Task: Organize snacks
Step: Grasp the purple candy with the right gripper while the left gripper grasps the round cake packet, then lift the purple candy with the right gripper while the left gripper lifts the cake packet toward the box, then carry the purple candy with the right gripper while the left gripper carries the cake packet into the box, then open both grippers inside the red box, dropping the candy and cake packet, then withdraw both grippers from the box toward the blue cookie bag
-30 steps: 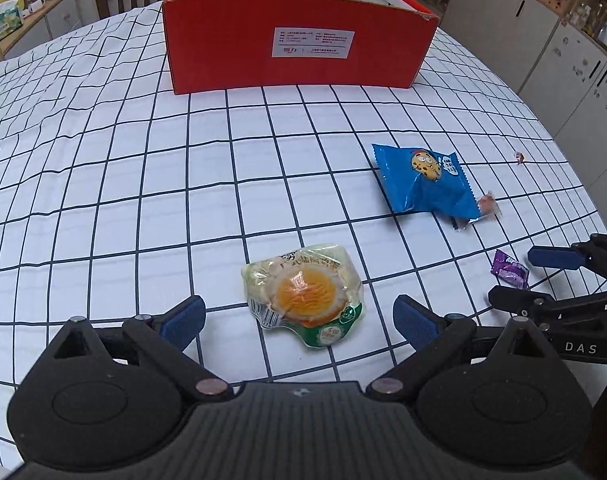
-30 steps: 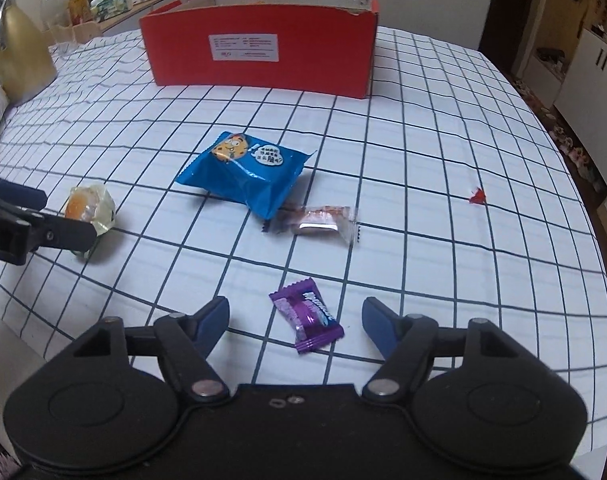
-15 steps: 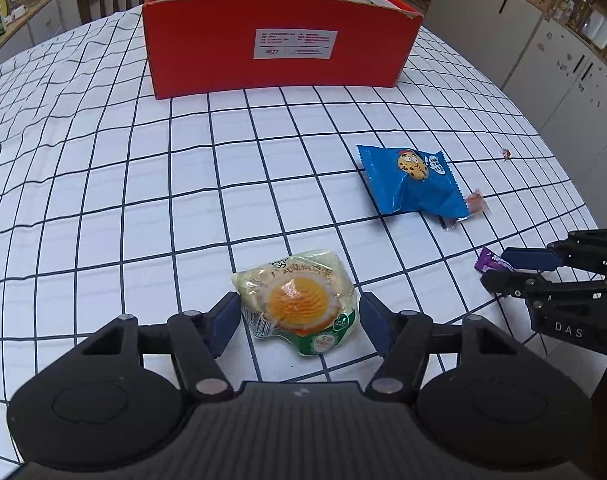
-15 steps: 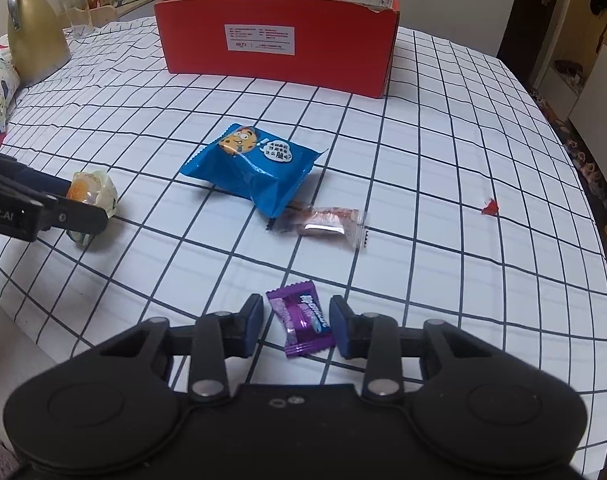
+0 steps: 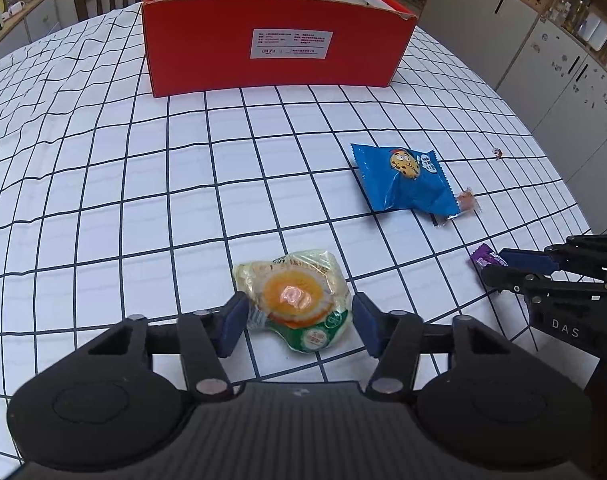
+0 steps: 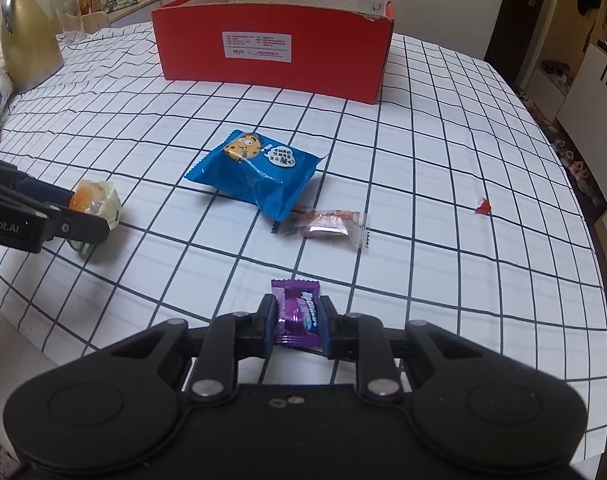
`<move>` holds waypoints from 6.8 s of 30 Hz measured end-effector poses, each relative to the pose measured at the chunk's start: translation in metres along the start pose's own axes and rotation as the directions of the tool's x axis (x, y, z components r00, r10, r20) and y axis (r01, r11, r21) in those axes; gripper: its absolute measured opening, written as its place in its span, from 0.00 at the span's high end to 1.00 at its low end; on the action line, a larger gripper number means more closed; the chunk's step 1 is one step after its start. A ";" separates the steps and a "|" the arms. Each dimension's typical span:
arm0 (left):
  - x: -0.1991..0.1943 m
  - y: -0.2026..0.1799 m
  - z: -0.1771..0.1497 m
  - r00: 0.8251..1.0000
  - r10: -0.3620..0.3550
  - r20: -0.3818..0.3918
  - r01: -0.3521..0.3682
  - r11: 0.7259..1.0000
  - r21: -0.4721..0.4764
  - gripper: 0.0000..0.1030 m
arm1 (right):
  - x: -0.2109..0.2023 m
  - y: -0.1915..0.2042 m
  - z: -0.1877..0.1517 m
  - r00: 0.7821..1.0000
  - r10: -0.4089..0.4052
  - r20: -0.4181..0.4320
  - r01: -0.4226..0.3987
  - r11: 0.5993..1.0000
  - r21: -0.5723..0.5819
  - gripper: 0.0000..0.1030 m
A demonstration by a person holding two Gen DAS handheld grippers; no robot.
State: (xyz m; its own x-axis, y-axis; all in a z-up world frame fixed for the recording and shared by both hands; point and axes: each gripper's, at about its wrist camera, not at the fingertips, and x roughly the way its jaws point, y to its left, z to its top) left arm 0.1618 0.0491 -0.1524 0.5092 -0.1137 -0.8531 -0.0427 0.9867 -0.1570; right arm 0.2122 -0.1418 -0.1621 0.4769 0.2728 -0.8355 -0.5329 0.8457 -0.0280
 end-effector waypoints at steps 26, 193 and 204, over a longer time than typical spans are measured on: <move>-0.029 0.011 -0.003 0.998 -0.063 0.002 0.062 0.992 -0.105 0.50 | -0.047 0.021 0.015 0.996 0.043 0.084 -0.049 0.996 0.074 0.80; -0.124 -0.003 0.142 0.916 0.047 0.399 -0.059 0.998 0.017 0.20 | -0.117 -0.026 0.168 0.906 0.097 0.413 -0.143 0.986 0.082 0.00; -0.103 -0.026 0.110 0.948 0.000 0.317 -0.013 0.999 0.038 0.20 | -0.093 -0.032 0.088 0.944 0.043 0.326 -0.100 0.982 0.163 0.00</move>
State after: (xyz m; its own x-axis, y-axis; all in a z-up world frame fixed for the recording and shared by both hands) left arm 0.2048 0.0478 -0.0060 0.7554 -0.0708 -0.6514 -0.0166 0.9918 -0.1270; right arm 0.2463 -0.1535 -0.0353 0.6555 0.4432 -0.6115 -0.4573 0.8773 0.1456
